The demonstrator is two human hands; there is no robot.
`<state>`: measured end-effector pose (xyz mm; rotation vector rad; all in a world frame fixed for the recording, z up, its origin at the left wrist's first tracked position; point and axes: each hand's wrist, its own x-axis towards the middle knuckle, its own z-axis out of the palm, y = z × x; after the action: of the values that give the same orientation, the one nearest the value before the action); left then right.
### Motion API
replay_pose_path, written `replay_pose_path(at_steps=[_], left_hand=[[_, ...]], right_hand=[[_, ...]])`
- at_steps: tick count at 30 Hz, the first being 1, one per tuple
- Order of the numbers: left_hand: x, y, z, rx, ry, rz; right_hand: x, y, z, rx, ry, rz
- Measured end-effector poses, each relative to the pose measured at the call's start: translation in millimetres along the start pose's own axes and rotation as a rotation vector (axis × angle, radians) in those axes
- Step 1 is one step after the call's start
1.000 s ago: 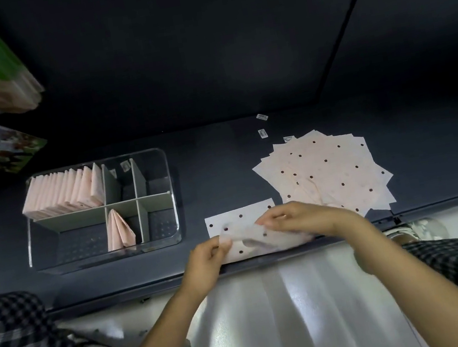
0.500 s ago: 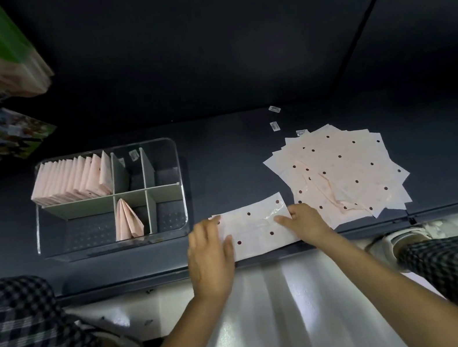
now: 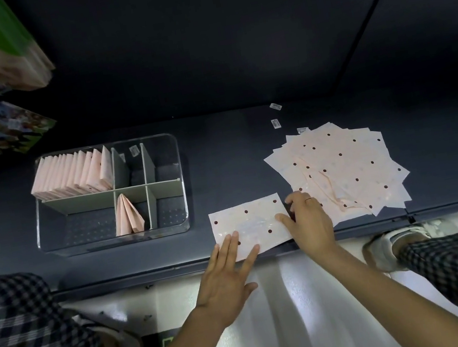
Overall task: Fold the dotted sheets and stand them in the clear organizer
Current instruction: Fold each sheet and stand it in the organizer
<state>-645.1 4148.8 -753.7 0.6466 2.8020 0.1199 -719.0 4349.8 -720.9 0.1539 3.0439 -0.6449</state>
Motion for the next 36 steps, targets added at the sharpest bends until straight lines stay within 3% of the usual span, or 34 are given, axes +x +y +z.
replay_pose_path(at_steps=[2, 5, 8, 12, 15, 18, 23, 30, 33, 36], left_hand=[[1, -3, 0, -0.005, 0.005, 0.002], [3, -6, -4, -0.015, 0.016, 0.005], [4, -8, -8, -0.021, 0.026, 0.011], [6, -15, -25, -0.112, 0.139, 0.006], [9, -24, -33, -0.154, 0.248, -0.005], [12, -32, -29, -0.246, 0.232, 0.001], [17, -36, -27, -0.307, 0.316, -0.031], [37, -35, -38, -0.677, 0.372, -0.419], [41, -31, -43, -0.805, 0.388, -0.499], [39, -19, -42, -0.651, 0.530, -0.429]], right_hand=[[-15, -1, -2, -0.007, 0.062, -0.263], [-30, 6, 2, -0.099, -0.073, -0.542], [-35, 17, 7, -0.133, -0.084, -0.602], [-27, 28, -2, -0.150, -0.141, -0.548], [-20, 31, -9, -0.199, -0.058, -0.653], [-11, 32, -12, -0.174, -0.034, -0.702], [7, 38, -10, 0.005, -0.196, -0.538], [36, 21, -10, 0.431, -0.292, -0.001], [47, 15, -6, 0.426, -0.274, 0.082], [54, 9, -1, 0.334, -0.265, 0.095]])
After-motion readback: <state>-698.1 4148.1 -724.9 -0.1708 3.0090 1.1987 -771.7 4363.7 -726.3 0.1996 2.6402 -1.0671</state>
